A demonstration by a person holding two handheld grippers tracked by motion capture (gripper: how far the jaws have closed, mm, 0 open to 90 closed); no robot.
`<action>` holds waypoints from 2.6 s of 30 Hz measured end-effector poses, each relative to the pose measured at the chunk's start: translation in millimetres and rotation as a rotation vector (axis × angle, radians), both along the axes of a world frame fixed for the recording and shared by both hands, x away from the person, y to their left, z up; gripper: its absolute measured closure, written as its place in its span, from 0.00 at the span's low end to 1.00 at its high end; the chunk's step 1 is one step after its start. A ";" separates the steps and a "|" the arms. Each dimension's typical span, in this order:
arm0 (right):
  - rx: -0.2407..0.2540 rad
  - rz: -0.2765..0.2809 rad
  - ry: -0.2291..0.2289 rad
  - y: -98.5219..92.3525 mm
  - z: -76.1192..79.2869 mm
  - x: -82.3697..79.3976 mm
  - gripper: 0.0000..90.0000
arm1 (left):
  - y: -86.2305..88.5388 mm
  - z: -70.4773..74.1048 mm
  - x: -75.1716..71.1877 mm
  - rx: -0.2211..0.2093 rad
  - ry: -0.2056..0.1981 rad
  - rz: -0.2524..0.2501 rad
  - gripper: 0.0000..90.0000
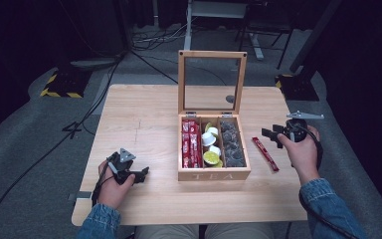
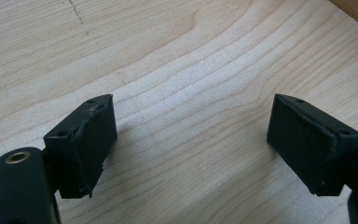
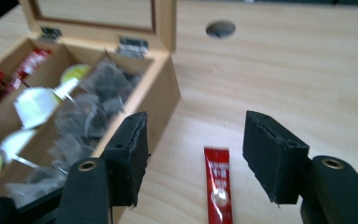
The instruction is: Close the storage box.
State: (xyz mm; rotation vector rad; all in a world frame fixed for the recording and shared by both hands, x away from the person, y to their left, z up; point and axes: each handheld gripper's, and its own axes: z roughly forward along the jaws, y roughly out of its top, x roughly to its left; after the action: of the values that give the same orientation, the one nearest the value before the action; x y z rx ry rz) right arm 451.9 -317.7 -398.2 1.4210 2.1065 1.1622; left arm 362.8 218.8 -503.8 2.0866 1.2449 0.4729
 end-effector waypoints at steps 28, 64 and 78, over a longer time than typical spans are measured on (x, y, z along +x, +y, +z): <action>0.013 0.129 -0.170 36.2 76.6 44.7 0.42 | 0.1 0.0 -0.2 0.001 0.000 0.002 0.18; 0.025 0.111 -0.216 75.3 95.6 162.1 0.41 | -0.1 0.0 -0.4 0.000 0.000 0.003 0.18; -0.004 0.145 -0.190 80.2 83.6 179.9 0.46 | 0.0 0.0 -0.3 0.002 0.000 0.003 0.18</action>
State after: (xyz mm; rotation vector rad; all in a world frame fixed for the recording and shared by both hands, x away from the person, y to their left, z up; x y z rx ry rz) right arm 631.8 -237.6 -314.6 1.1228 2.1029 1.2917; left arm 362.4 218.7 -503.8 2.0870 1.2482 0.4753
